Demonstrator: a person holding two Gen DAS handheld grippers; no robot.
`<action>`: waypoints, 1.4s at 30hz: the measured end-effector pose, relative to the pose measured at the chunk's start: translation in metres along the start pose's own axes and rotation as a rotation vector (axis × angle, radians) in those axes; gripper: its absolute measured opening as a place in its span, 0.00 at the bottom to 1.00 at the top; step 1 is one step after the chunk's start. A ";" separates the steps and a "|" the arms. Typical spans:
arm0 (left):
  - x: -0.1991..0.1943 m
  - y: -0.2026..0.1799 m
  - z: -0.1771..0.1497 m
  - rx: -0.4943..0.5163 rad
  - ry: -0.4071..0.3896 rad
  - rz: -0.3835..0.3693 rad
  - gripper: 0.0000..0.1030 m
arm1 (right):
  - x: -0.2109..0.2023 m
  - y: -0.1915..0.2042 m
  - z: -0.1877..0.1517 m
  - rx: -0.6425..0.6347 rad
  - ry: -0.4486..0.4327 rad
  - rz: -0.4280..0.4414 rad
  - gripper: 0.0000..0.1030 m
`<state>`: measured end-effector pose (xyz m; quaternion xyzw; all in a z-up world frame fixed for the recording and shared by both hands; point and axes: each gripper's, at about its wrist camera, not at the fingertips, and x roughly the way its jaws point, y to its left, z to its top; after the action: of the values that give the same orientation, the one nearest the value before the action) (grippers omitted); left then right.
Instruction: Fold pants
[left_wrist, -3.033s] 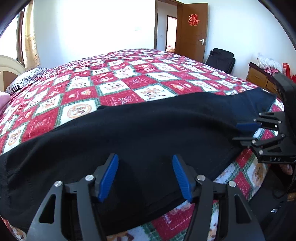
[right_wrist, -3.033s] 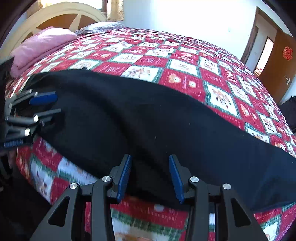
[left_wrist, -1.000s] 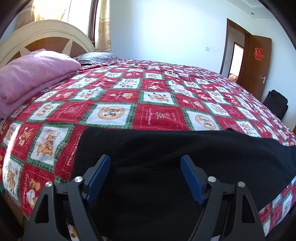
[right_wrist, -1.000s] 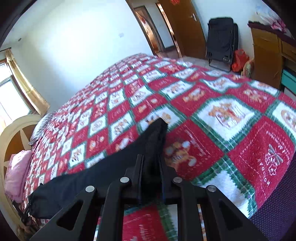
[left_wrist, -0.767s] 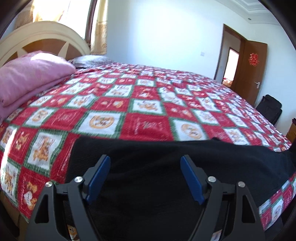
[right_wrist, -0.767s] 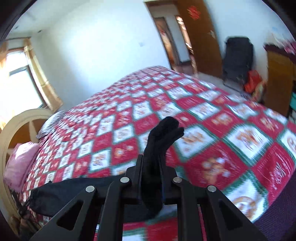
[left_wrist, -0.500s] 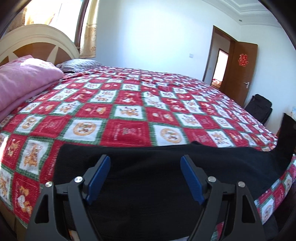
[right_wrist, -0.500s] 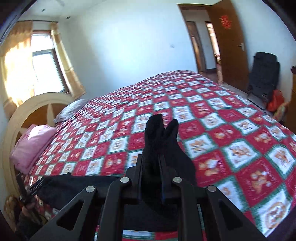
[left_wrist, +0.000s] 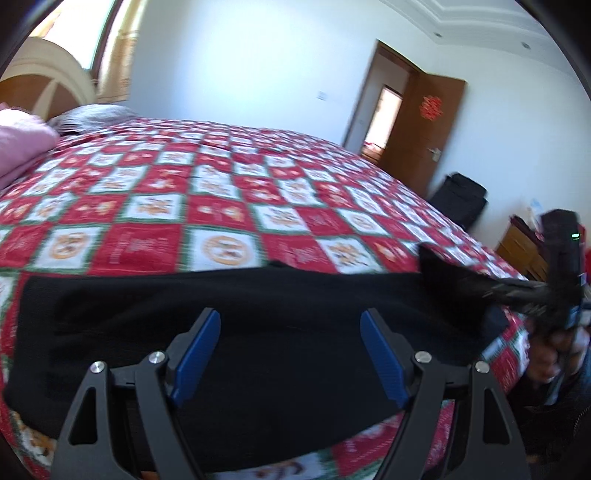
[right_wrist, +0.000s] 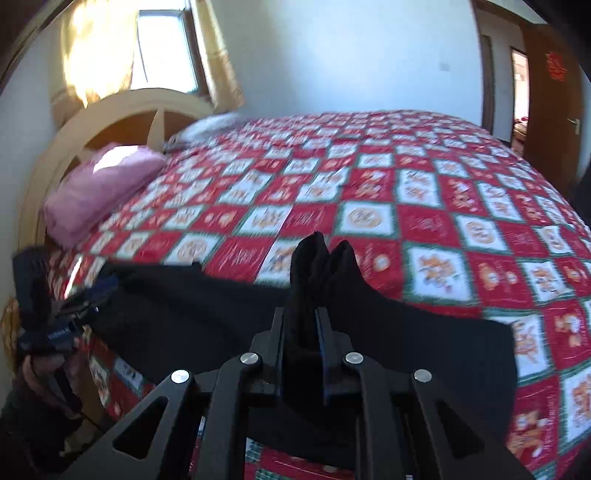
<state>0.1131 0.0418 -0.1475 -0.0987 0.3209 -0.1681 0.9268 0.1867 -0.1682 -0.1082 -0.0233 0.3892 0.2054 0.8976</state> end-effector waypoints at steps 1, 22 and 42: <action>0.004 -0.008 -0.001 0.008 0.015 -0.028 0.79 | 0.008 0.004 -0.004 -0.011 0.025 0.008 0.14; 0.093 -0.141 0.015 0.144 0.270 -0.270 0.69 | -0.027 -0.078 -0.028 0.092 -0.022 0.052 0.52; 0.087 -0.129 0.006 0.089 0.282 -0.165 0.07 | -0.025 -0.109 -0.036 0.232 -0.075 -0.042 0.53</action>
<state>0.1490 -0.1098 -0.1543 -0.0592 0.4306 -0.2698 0.8592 0.1883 -0.2840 -0.1282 0.0801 0.3758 0.1411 0.9124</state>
